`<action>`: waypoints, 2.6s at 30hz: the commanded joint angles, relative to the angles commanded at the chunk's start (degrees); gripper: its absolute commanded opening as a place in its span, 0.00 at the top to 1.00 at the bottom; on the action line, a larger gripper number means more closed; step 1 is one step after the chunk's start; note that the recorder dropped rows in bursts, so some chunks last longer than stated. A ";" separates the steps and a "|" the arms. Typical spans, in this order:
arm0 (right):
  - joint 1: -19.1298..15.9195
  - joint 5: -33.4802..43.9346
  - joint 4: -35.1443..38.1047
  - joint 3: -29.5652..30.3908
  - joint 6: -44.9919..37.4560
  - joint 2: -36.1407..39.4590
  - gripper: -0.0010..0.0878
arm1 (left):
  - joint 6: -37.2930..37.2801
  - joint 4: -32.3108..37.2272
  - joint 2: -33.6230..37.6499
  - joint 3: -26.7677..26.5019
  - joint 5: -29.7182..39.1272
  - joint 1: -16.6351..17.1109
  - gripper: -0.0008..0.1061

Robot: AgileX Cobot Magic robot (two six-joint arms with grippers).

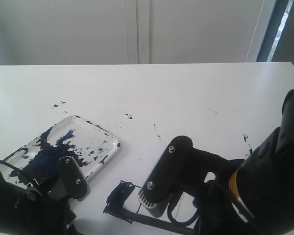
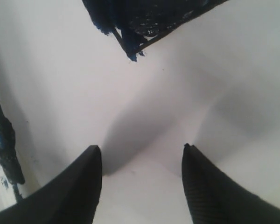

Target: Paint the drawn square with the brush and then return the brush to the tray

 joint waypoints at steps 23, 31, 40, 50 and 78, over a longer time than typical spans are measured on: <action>0.00 3.77 -12.03 0.00 8.02 0.00 0.99 | 0.10 0.00 0.00 0.00 0.00 0.00 0.45; 0.00 2.24 -11.04 0.00 8.48 0.00 0.99 | 0.10 0.00 0.00 0.00 0.00 0.00 0.45; 0.00 0.95 -0.23 0.00 0.86 0.00 0.99 | 0.10 0.00 0.00 0.00 0.00 0.00 0.45; 0.00 1.64 -3.31 0.00 2.75 0.00 0.99 | 0.10 0.00 0.00 0.00 0.00 0.00 0.45; 0.00 5.84 -0.04 0.00 1.48 0.00 0.99 | 0.10 0.00 0.00 0.00 0.00 0.00 0.45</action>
